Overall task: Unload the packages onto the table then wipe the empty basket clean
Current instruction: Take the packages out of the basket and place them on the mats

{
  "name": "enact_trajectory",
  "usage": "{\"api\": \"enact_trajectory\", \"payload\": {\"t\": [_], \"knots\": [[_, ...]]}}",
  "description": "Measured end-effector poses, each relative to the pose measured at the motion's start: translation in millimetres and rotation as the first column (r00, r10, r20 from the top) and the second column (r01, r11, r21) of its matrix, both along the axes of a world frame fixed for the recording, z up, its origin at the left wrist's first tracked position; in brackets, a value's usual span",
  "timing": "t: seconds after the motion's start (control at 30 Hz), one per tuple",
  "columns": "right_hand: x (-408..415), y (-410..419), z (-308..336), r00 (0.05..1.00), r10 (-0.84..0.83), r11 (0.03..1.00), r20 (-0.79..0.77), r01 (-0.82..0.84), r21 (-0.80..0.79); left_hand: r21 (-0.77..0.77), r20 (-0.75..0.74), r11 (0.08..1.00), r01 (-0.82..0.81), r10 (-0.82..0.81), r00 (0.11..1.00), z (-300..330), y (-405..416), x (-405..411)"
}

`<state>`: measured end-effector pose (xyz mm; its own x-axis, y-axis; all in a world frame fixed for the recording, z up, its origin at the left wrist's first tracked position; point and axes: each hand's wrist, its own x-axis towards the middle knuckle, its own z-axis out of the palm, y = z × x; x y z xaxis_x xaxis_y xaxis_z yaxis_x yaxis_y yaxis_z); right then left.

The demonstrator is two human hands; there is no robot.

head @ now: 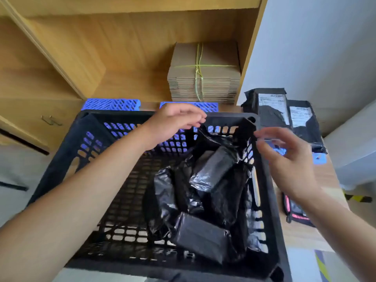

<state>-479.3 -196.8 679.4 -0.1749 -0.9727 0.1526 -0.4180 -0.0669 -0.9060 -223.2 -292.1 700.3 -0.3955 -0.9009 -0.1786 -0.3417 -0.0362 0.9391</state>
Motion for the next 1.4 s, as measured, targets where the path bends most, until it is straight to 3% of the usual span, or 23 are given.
{"api": "enact_trajectory", "payload": {"t": [0.1, 0.23, 0.37, 0.43, 0.6, 0.77, 1.0, 1.13, 1.2, 1.3, 1.4], "knots": [[37.5, 18.5, 16.4, 0.952, 0.257, 0.966, -0.166, -0.25, 0.06, 0.115, 0.264, 0.993, 0.009, -0.04, 0.964, -24.8, 22.7, 38.6], [93.3, 39.4, 13.1, 0.809, 0.513, 0.853, -0.287, -0.443, 0.275, 0.391, 0.541, 0.912, 0.124, -0.336, 0.771, -64.2, 40.2, 81.2], [145.9, 61.2, -8.3, 0.622, 0.604, 0.795, -0.497, -0.426, 0.432, 0.503, 0.412, 0.791, 0.349, -0.574, 0.707, -87.0, 41.0, 103.9], [169.6, 66.0, -18.3, 0.531, 0.603, 0.797, -0.595, -0.365, 0.482, 0.506, 0.374, 0.769, 0.39, -0.603, 0.704, -96.6, 36.4, 109.8], [206.8, 58.8, -36.3, 0.548, 0.627, 0.732, -0.553, -0.171, 0.66, 0.423, 0.427, 0.791, 0.442, -0.604, 0.673, -119.8, 35.5, 111.3], [224.4, 47.1, -48.1, 0.617, 0.539, 0.746, -0.574, -0.033, 0.665, 0.34, 0.467, 0.818, 0.464, -0.575, 0.672, -125.9, 41.2, 112.3], [230.7, 49.5, -59.0, 0.63, 0.489, 0.745, -0.604, 0.059, 0.665, 0.397, 0.485, 0.808, 0.435, -0.587, 0.648, -108.4, 37.3, 129.5], [235.0, 47.9, -51.8, 0.647, 0.47, 0.756, -0.601, 0.057, 0.652, 0.395, 0.533, 0.877, 0.275, -0.463, 0.708, -93.3, 38.1, 143.1], [236.1, 47.0, -40.8, 0.661, 0.435, 0.791, -0.611, 0.043, 0.61, 0.377, 0.513, 0.917, 0.126, -0.32, 0.797, -82.1, 42.5, 154.9], [233.1, 47.8, -15.4, 0.691, 0.351, 0.88, -0.632, -0.012, 0.475, 0.386, 0.325, 0.917, -0.099, -0.035, 0.945, -60.8, 50.0, 169.6], [228.9, 52.4, 14.1, 0.603, 0.241, 0.969, -0.76, -0.102, 0.226, 0.413, 0.127, 0.858, -0.304, 0.276, 0.953, -38.2, 59.2, 178.1]]}}
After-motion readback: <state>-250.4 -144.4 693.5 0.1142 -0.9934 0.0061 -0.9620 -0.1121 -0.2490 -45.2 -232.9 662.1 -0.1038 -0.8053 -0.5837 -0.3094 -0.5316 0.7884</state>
